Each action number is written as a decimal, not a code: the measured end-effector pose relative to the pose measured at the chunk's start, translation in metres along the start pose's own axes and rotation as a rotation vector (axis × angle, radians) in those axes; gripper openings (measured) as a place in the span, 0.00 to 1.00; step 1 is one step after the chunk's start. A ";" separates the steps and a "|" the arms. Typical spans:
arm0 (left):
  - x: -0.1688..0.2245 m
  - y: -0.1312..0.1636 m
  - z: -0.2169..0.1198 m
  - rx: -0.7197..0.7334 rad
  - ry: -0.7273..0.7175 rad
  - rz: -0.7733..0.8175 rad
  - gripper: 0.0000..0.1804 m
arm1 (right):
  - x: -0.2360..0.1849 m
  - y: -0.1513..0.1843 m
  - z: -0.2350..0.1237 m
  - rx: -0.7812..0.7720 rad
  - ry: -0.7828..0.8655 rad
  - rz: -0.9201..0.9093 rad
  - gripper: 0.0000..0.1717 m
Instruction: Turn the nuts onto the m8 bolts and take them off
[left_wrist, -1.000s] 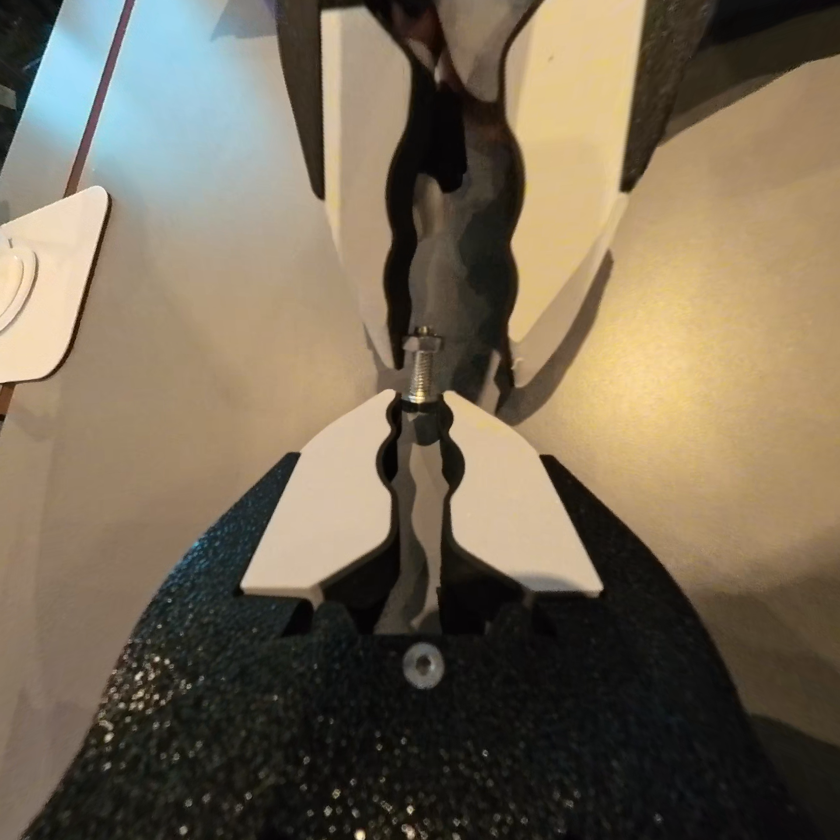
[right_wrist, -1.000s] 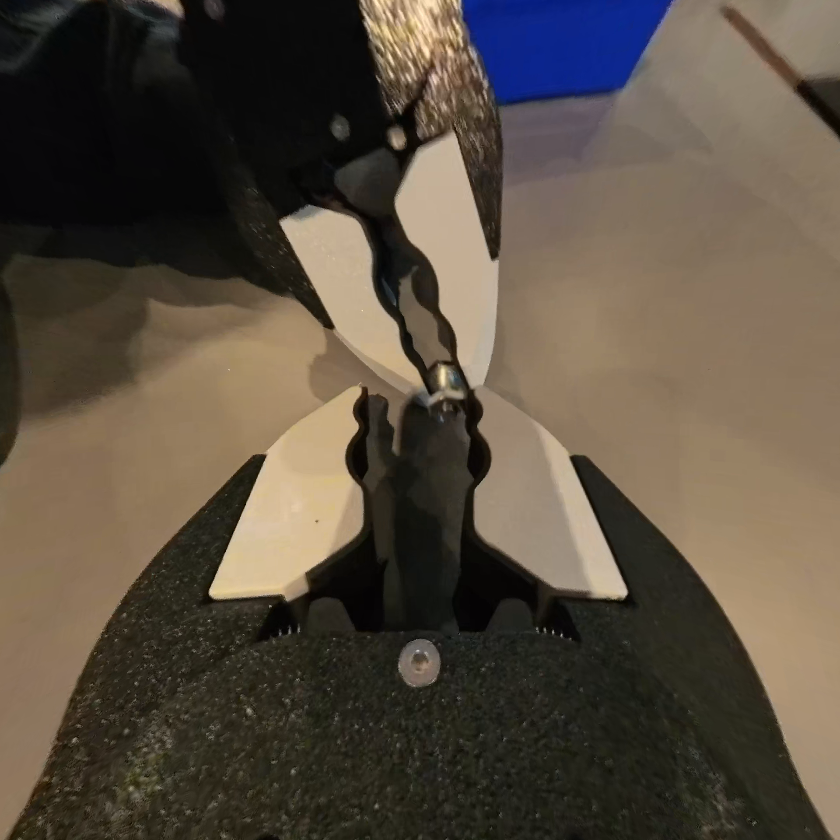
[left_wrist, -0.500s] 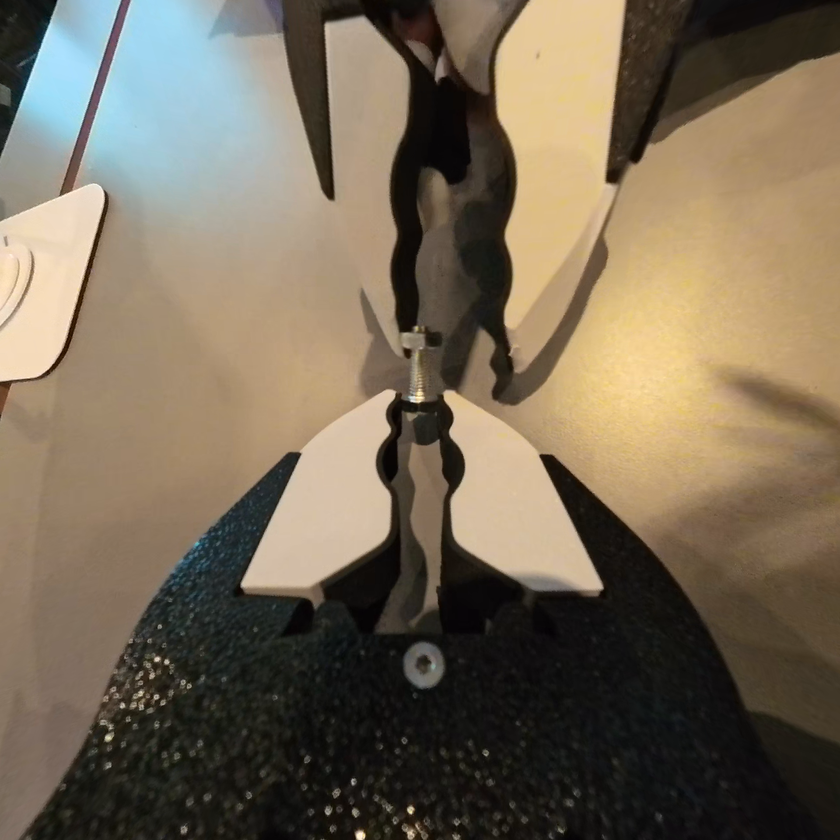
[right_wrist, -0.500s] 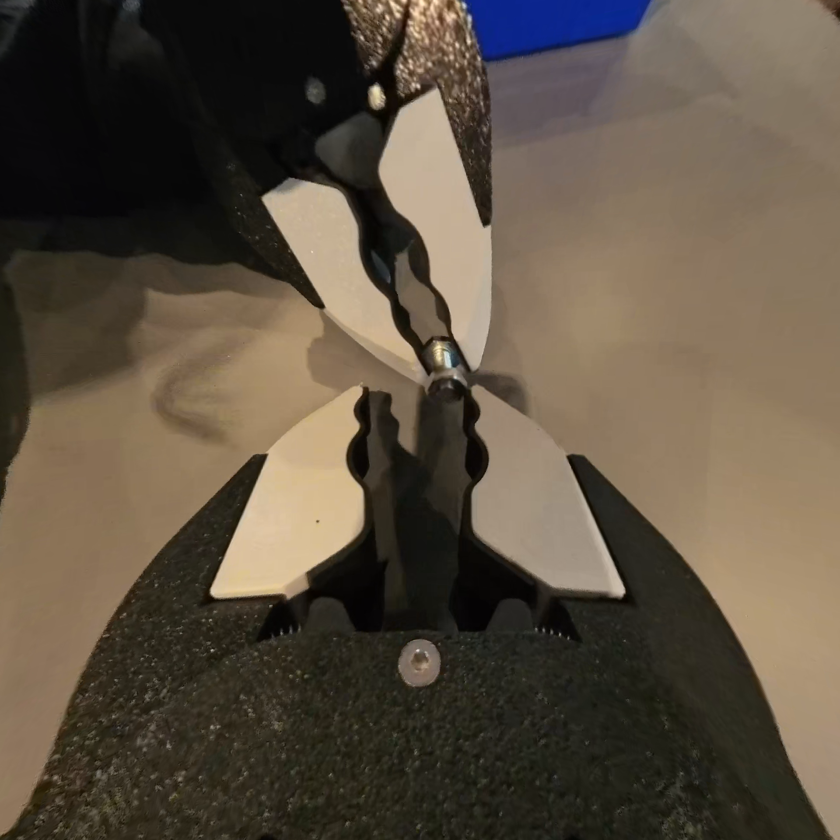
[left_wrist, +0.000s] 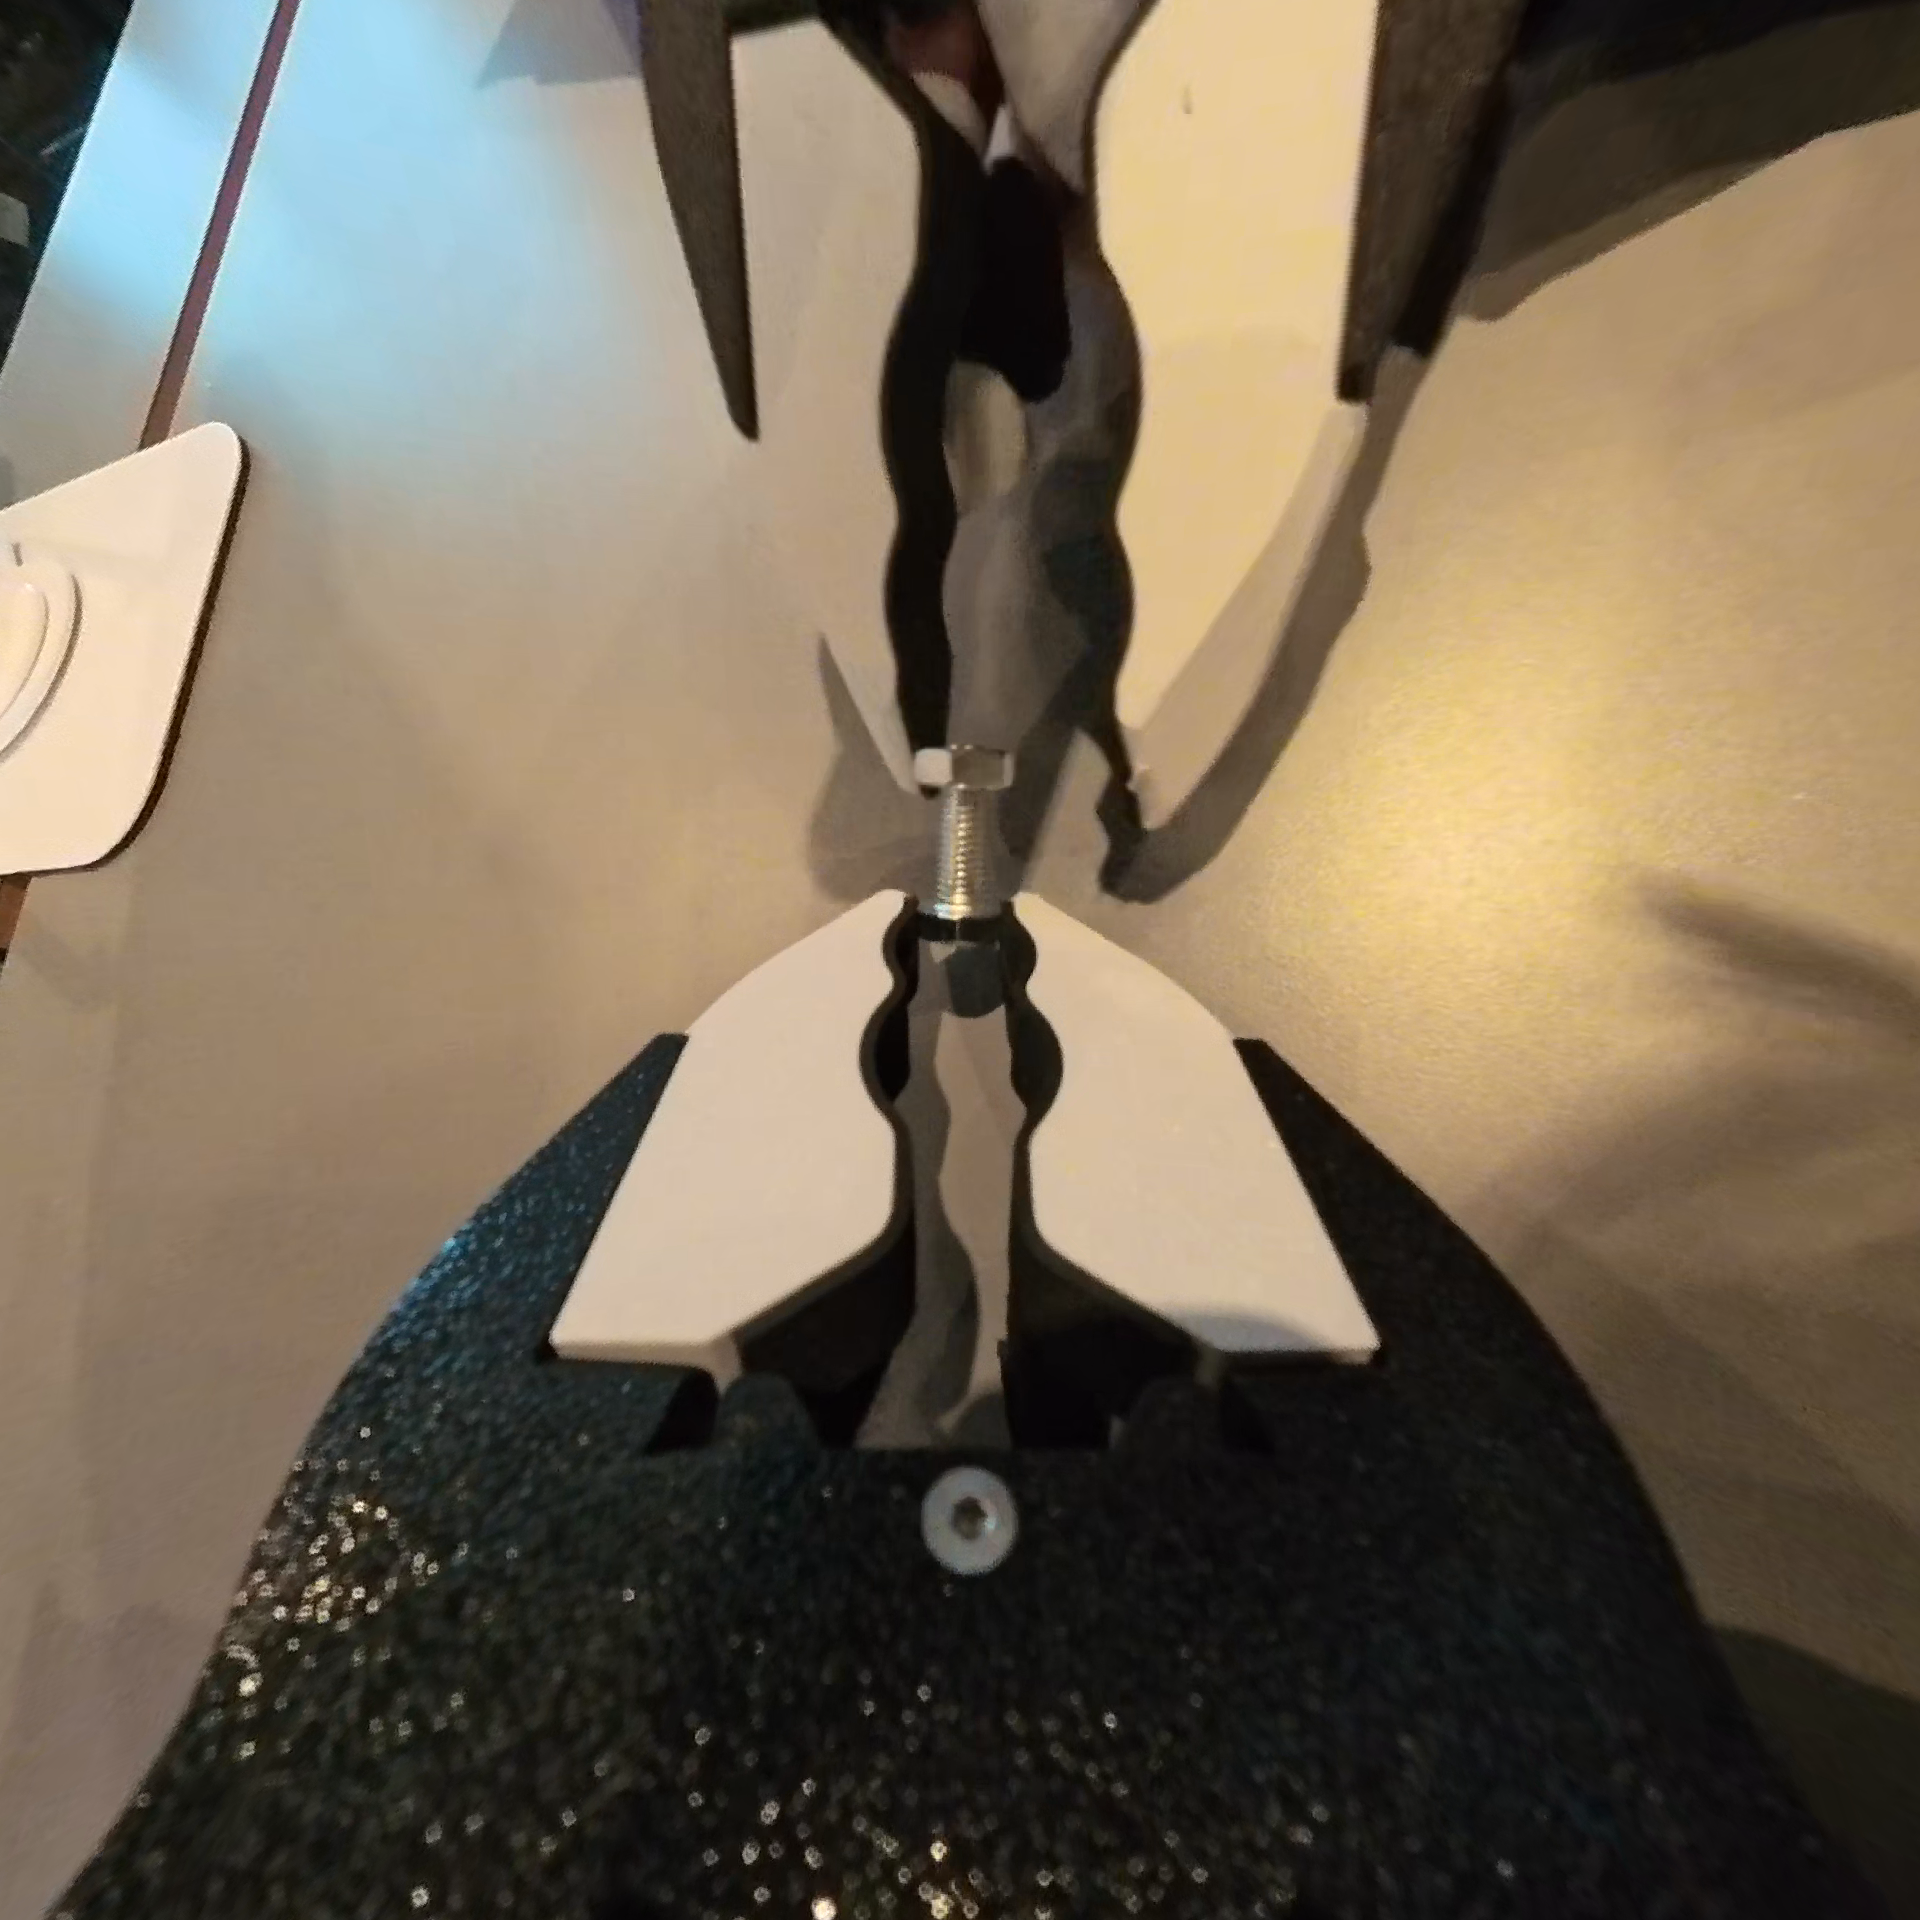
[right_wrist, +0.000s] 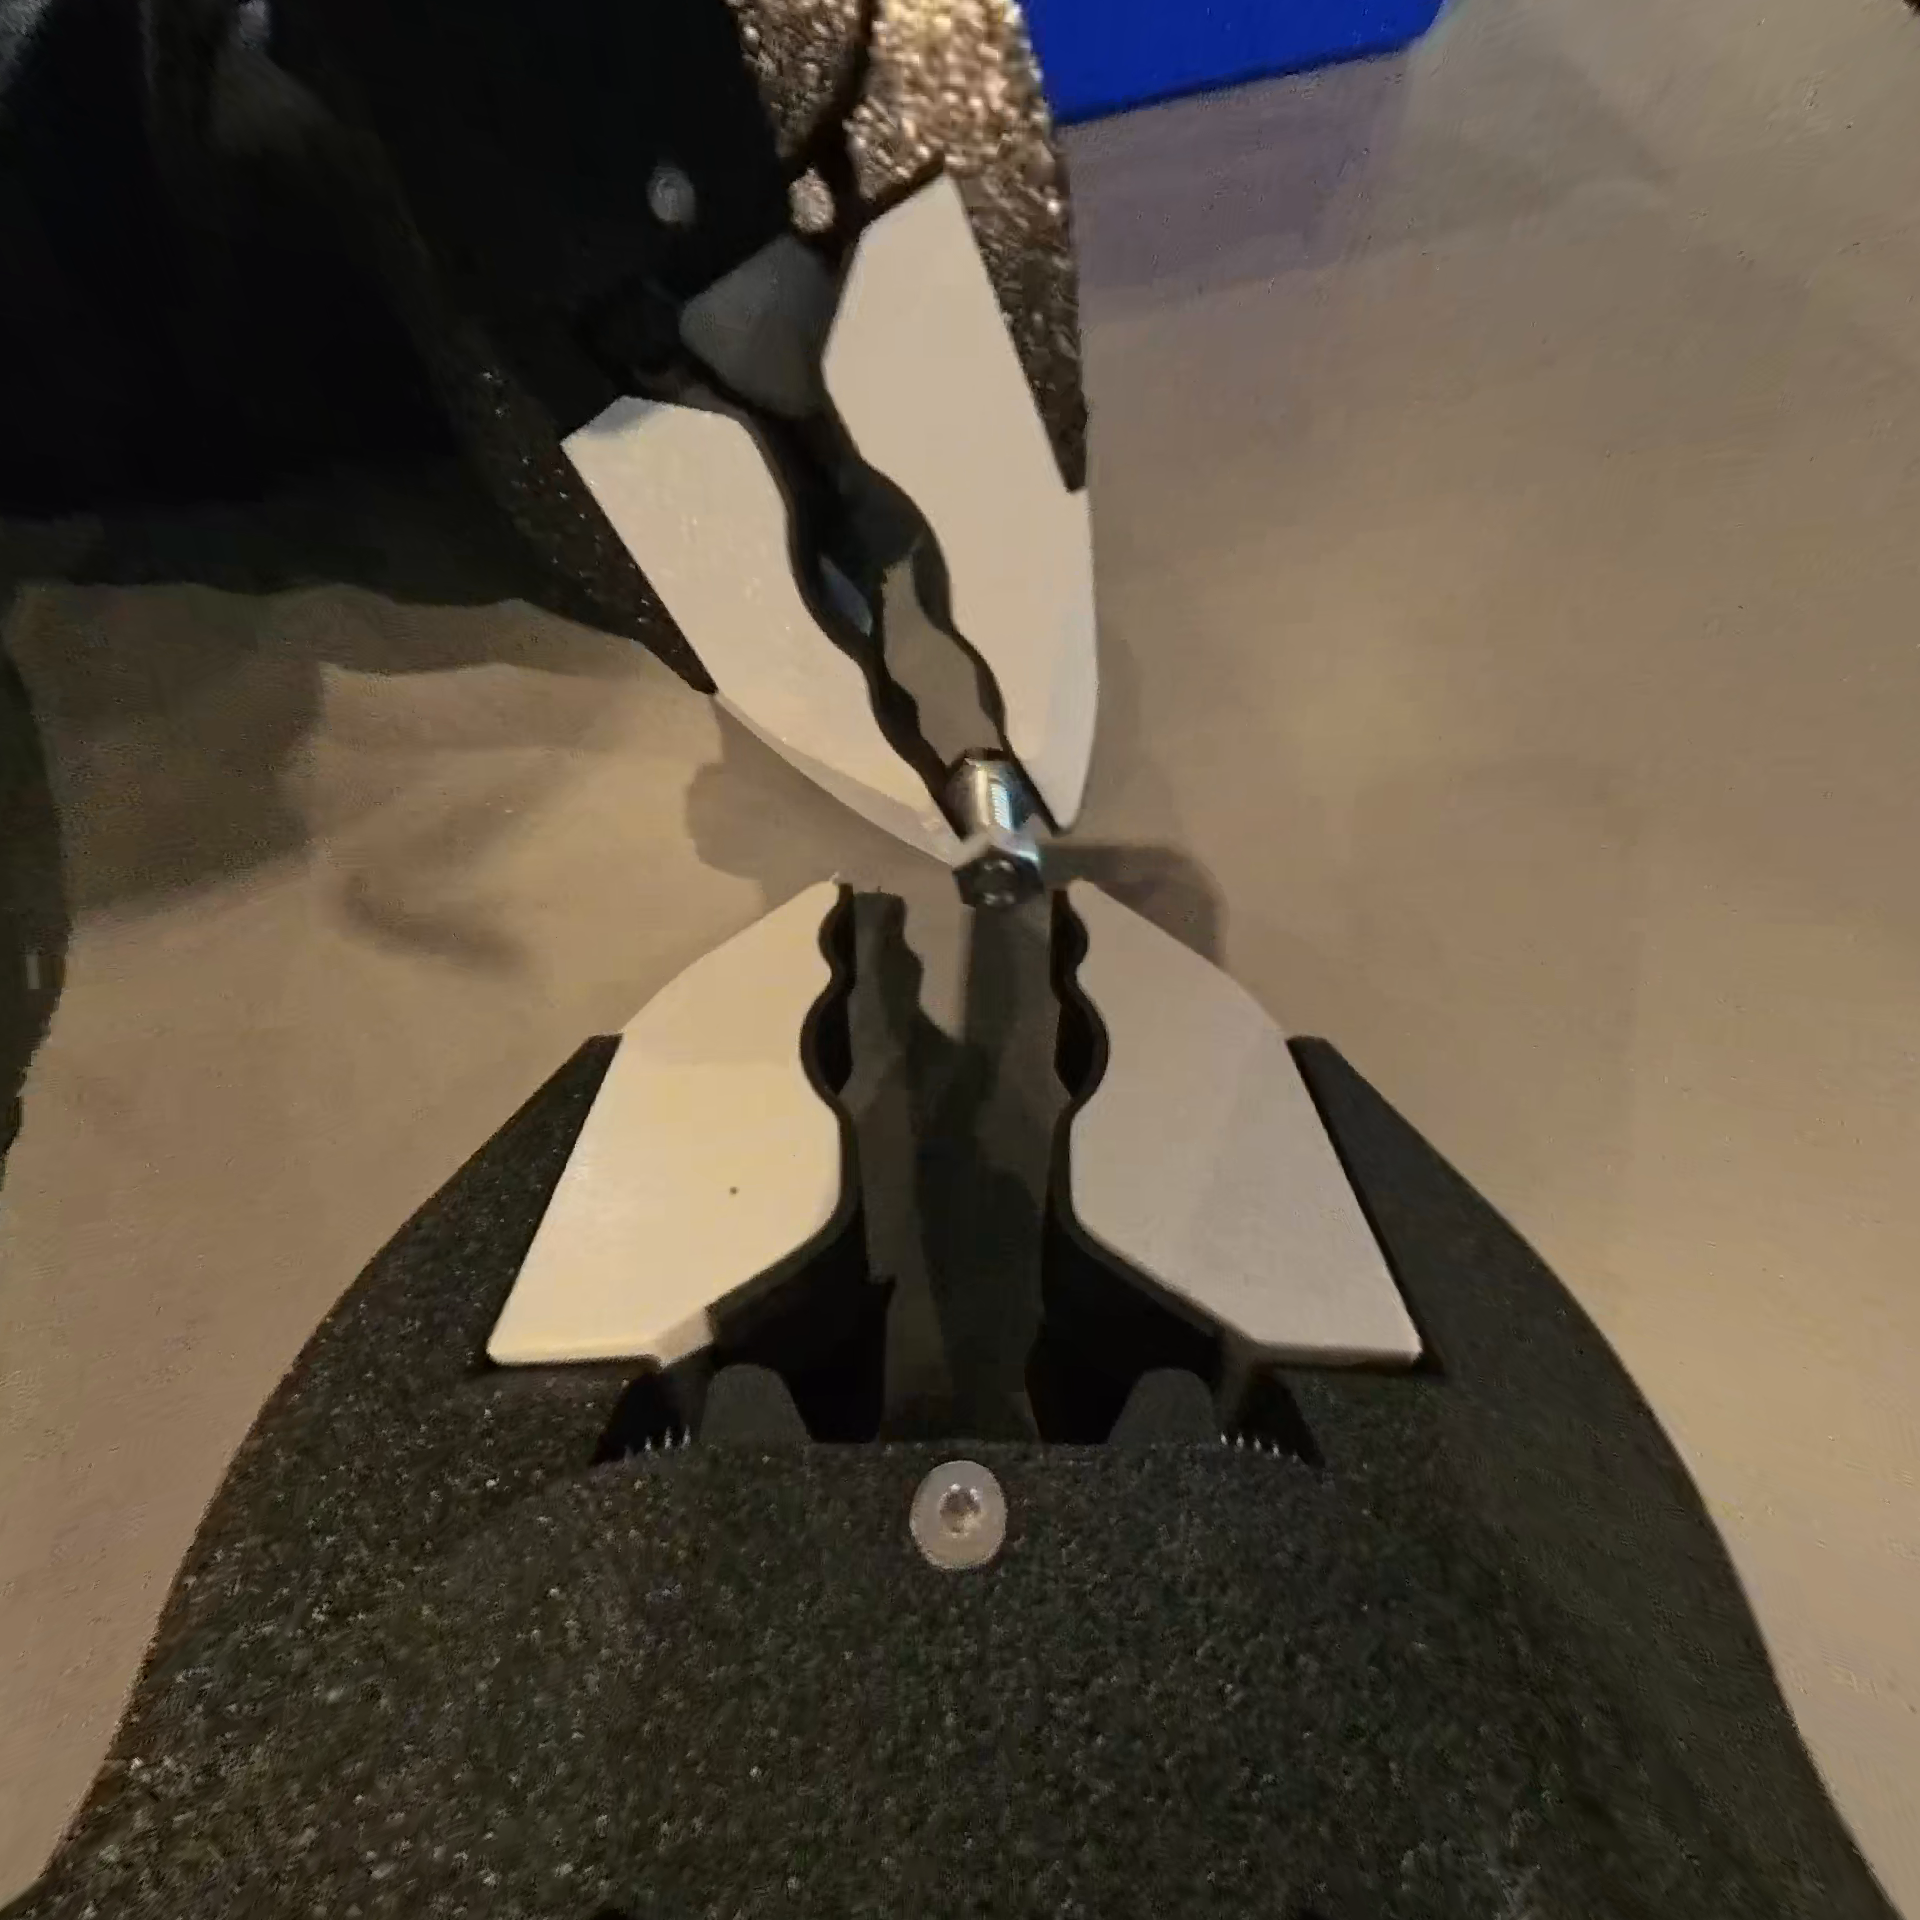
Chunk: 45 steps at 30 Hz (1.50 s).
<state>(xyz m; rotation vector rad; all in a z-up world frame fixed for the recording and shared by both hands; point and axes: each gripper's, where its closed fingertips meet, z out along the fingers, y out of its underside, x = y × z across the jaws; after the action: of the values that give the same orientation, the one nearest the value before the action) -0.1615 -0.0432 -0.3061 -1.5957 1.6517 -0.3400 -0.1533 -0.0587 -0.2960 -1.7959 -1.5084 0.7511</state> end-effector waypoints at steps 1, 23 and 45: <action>0.000 0.000 0.000 -0.001 0.000 0.001 0.08 | -0.003 -0.004 0.002 0.016 -0.005 -0.018 0.22; 0.000 0.001 -0.001 -0.002 -0.002 0.003 0.08 | -0.005 -0.026 -0.010 0.133 0.064 -0.147 0.21; 0.000 0.002 -0.001 -0.005 0.000 0.004 0.08 | 0.000 -0.003 0.003 -0.003 0.016 -0.027 0.22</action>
<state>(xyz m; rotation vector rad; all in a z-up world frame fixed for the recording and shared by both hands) -0.1635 -0.0431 -0.3062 -1.5960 1.6573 -0.3341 -0.1570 -0.0580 -0.2954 -1.7767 -1.5205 0.7199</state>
